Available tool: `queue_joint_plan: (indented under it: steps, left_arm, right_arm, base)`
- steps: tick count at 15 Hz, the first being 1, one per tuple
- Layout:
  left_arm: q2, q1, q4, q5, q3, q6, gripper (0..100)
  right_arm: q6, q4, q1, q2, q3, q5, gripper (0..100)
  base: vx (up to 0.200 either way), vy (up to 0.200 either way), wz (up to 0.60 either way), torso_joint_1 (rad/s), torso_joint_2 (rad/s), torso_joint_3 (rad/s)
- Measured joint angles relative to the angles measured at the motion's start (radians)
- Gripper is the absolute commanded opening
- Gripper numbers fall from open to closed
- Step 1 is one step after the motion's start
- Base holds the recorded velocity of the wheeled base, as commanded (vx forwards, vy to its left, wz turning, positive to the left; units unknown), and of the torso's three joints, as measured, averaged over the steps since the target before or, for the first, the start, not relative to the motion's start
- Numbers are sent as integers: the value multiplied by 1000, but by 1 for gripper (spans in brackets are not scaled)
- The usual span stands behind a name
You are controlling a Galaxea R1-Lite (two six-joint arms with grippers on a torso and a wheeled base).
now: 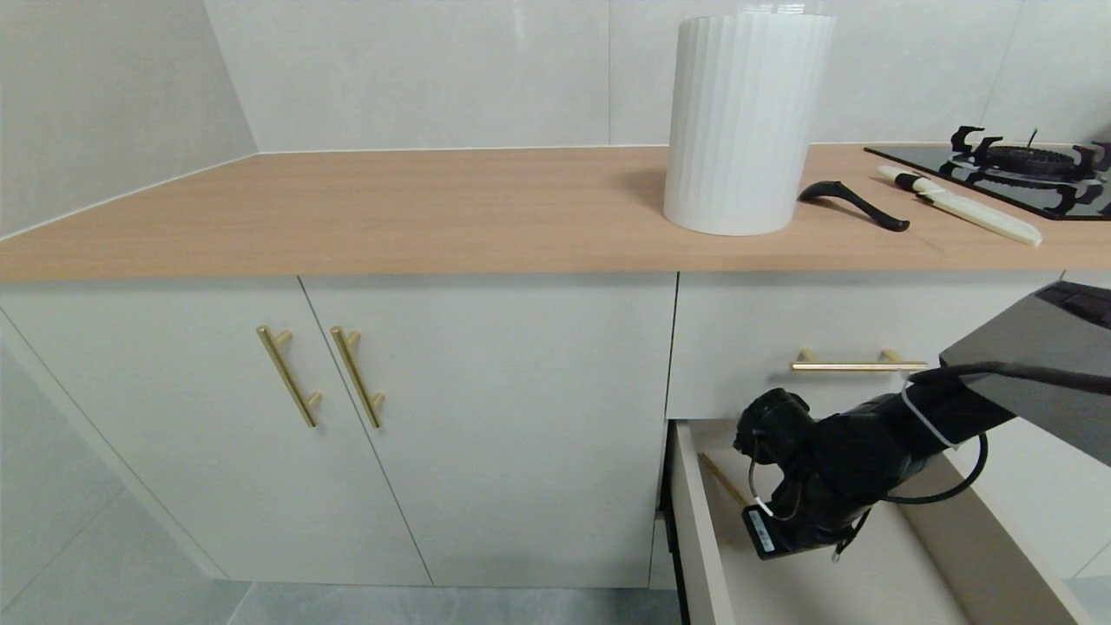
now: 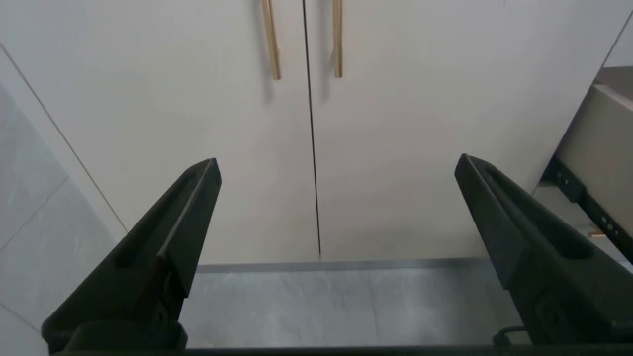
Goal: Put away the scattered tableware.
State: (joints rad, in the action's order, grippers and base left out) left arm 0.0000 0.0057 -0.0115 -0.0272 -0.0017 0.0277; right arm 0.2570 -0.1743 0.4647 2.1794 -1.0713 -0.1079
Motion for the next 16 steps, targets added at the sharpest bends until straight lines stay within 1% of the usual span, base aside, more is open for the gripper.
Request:
queue_joint_plan:
  steps: [3,6,8,10,11,16]
  left_arm:
    - [0,0,0,0,0,0,100]
    - [0,0,0,0,0,0,100]
    - [0,0,0,0,0,0,100]
    - [0,0,0,0,0,0,100]
    - [0,0,0,0,0,0,100]
    - [0,0,0,0,0,0,100]
  right_arm:
    - [13,93,8,57,23,-30,0]
    - [30,100,11,96,27,-44,0]
    - [39,117,12,116,25,-93,0]
    - [40,125,13,127,23,-102,0]
    - [41,125,13,129,24,-102,100]
    - [42,121,15,122,26,-102,100]
  base:
    - [0,0,0,0,0,0]
    - [0,0,0,0,0,0]
    - [0,0,0,0,0,0]
    - [0,0,0,0,0,0]
    - [0,0,0,0,0,0]
    - [0,0,0,0,0,0]
